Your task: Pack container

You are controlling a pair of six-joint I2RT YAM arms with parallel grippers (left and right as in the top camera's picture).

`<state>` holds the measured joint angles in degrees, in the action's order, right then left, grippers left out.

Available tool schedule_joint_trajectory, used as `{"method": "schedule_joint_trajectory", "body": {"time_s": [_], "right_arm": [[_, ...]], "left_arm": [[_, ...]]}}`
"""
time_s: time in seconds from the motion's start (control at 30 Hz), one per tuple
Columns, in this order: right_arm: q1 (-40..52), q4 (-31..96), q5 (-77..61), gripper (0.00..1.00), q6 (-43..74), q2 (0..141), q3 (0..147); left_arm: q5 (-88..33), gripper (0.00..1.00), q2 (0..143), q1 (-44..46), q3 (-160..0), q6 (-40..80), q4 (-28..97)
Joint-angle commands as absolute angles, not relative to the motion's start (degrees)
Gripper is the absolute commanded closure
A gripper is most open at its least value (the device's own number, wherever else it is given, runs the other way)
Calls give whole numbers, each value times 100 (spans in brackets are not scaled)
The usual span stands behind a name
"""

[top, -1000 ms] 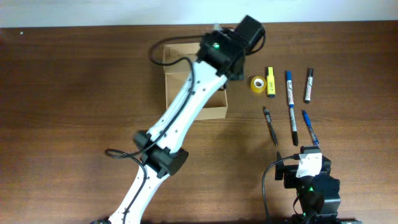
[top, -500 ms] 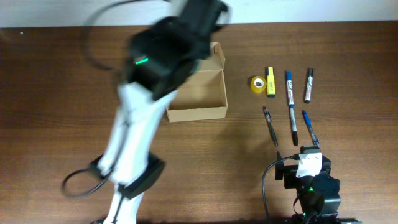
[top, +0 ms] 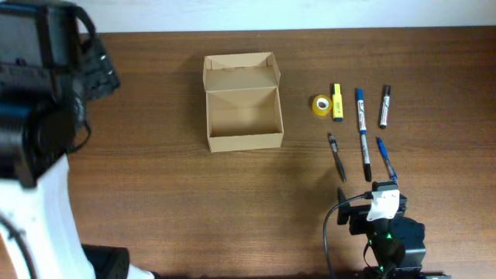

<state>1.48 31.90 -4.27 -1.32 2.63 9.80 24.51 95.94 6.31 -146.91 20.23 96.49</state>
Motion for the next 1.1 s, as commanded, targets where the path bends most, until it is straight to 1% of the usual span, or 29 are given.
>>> {"method": "schedule_joint_trajectory", "body": {"time_s": [0.0, 0.13, 0.2, 0.23, 0.27, 0.4, 0.53, 0.6, 0.77, 0.9, 1.07], "right_arm": [[110, 3273, -1011, 1, 626, 375, 1610], [110, 3651, -1013, 1, 633, 1070, 2637], [110, 4058, -1013, 1, 631, 1702, 3352], [110, 4305, -1013, 1, 631, 2045, 3717], [110, 4560, -1011, 1, 628, 2421, 4097], [110, 5551, -1033, 1, 440, 4128, 5725], [110, 6296, -1179, 1, 287, 5743, 7286], [110, 6652, -1643, 1, 303, 6464, 7953], [110, 6709, -1697, 1, 200, 7894, 9059], [110, 6869, -1640, 1, 244, 8969, 9878], [172, 7393, -1085, 1, 237, 10383, 11074]], "left_arm": [[1737, 20, 9537, 71, -13810, 1678, 9666], [1625, 19, 9568, -294, -13043, 1678, 9625], [1625, 13, 9566, -423, -12591, 1678, 9470], [1621, 13, 9566, -475, -12403, 1678, 9371], [1614, 7, 9566, -521, -12180, 1678, 9242], [1288, 6, 9568, -607, -11297, 1302, 8641], [886, 0, 9568, -613, -10324, 956, 7948], [880, 0, 9568, -613, -9845, 928, 7644], [878, 0, 9568, -613, -8976, 932, 7367], [878, 0, 9568, -613, -8552, 930, 7369], [878, 0, 9568, -613, -8388, 930, 7371]]}}
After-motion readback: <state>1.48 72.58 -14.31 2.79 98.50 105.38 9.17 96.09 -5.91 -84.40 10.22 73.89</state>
